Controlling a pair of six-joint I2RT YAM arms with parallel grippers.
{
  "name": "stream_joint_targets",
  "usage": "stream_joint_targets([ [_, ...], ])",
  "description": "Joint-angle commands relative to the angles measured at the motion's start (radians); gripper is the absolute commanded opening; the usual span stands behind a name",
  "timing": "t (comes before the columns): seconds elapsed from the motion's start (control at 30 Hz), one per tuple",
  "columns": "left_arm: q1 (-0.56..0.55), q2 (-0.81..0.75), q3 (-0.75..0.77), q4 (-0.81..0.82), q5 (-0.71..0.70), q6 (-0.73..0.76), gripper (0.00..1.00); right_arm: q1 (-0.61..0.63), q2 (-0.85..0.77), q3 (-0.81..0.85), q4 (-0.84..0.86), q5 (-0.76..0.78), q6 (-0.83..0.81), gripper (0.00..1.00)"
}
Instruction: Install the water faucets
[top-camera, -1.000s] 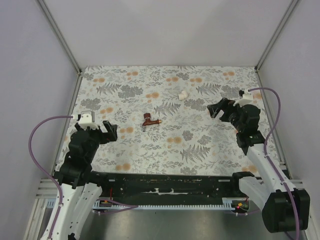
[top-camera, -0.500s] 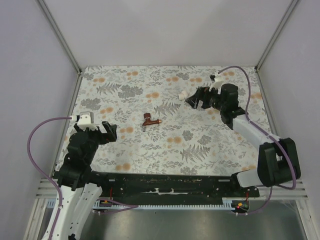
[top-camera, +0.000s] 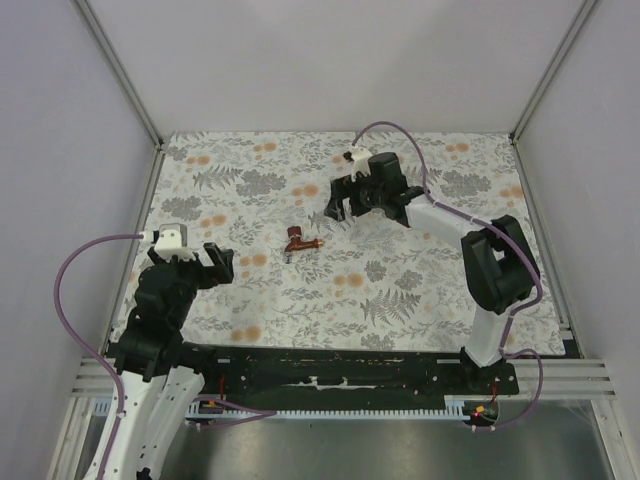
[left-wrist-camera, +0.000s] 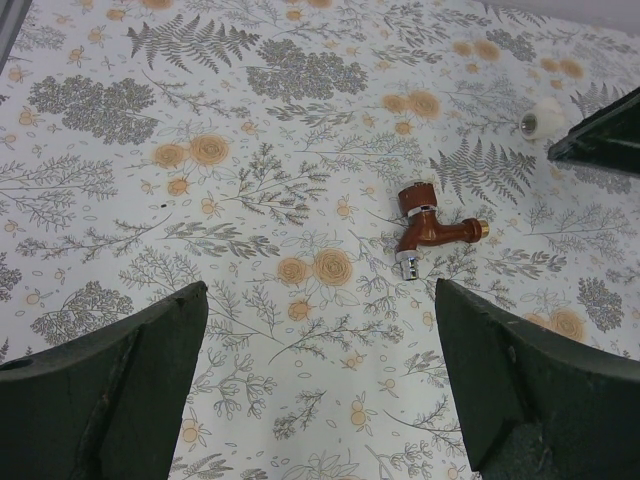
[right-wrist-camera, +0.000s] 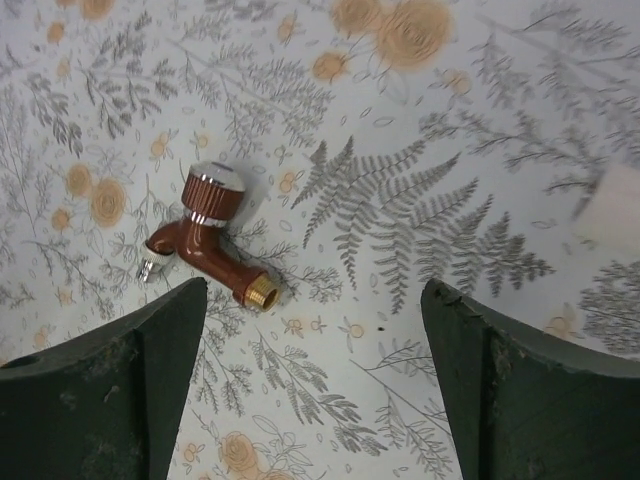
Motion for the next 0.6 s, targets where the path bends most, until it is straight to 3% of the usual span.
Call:
stream_joint_targets([
  [0.0, 0.007, 0.001, 0.018, 0.029, 0.005, 0.010, 0.98, 0.091, 0.082, 0.082, -0.109, 0.033, -0.039, 0.92],
  [0.33, 0.007, -0.009, 0.016, 0.026, 0.005, 0.009, 0.98, 0.315, 0.260, 0.262, -0.163, 0.450, 0.096, 0.82],
  [0.57, 0.006, -0.020, 0.015, 0.026, 0.014, 0.006, 0.98, 0.355, 0.410, 0.475, -0.321, 0.555, 0.144, 0.74],
])
